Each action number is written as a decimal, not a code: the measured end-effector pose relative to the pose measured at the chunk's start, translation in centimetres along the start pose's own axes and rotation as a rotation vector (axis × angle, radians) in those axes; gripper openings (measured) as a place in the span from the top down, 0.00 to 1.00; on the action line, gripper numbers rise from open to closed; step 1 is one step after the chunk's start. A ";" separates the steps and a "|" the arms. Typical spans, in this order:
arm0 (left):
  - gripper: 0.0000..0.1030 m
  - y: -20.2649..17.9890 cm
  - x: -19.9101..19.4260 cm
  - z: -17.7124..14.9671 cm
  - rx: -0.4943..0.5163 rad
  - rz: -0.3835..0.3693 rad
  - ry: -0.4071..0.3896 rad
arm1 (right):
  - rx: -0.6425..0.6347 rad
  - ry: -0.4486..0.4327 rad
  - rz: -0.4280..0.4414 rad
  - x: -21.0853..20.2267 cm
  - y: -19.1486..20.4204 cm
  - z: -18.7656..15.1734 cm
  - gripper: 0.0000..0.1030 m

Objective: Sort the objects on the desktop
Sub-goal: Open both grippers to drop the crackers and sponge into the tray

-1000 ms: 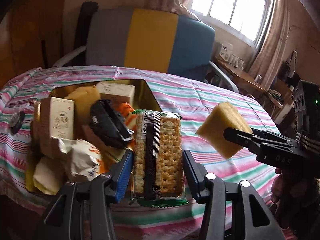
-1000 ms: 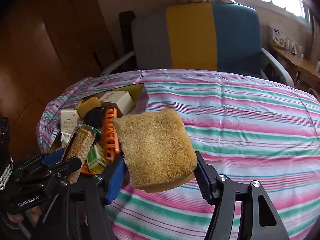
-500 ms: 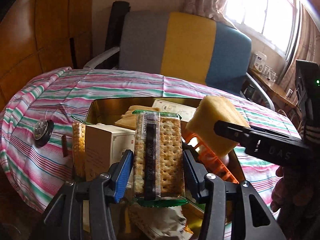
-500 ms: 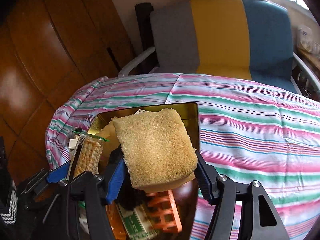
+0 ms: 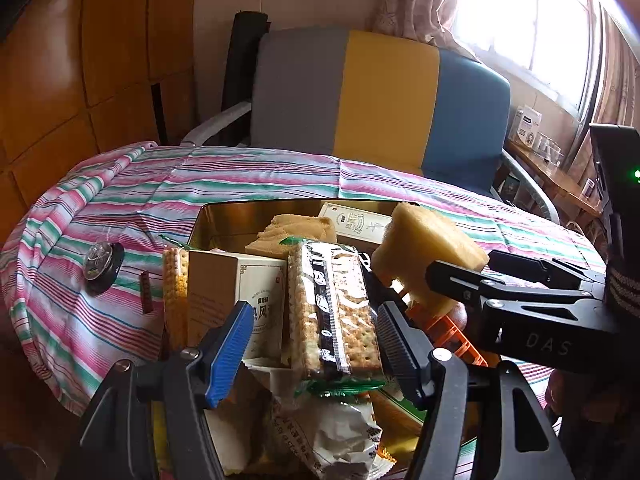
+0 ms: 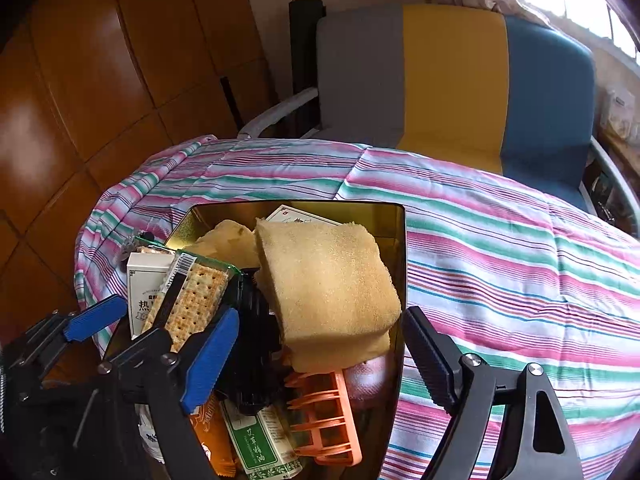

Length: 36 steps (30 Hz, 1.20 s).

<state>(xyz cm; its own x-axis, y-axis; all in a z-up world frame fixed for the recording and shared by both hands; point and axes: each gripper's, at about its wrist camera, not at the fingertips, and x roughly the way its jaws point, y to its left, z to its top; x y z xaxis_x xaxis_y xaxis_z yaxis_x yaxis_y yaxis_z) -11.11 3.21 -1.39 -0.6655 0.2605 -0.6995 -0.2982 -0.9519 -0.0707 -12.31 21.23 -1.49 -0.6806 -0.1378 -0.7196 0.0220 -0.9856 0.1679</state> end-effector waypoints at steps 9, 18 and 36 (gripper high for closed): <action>0.36 0.4 -1.1 -0.7 -0.017 0.037 0.005 | 0.021 -0.009 -0.011 -1.0 -0.9 -0.4 0.15; 0.36 -0.5 -3.0 -1.4 0.004 0.124 -0.033 | 0.037 -0.054 -0.020 -3.1 -1.2 -1.0 0.15; 0.36 -1.8 -13.0 -3.1 -0.066 0.273 -0.118 | 0.029 -0.050 0.013 -7.6 2.2 -5.9 0.10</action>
<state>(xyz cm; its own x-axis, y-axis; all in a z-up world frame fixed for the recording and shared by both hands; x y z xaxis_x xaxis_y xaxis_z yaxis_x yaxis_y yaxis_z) 0.21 1.06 5.57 -0.7907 0.0071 -0.6122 -0.0552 -0.9967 0.0596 -2.79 19.48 0.33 -0.7164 -0.1446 -0.6826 0.0099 -0.9803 0.1973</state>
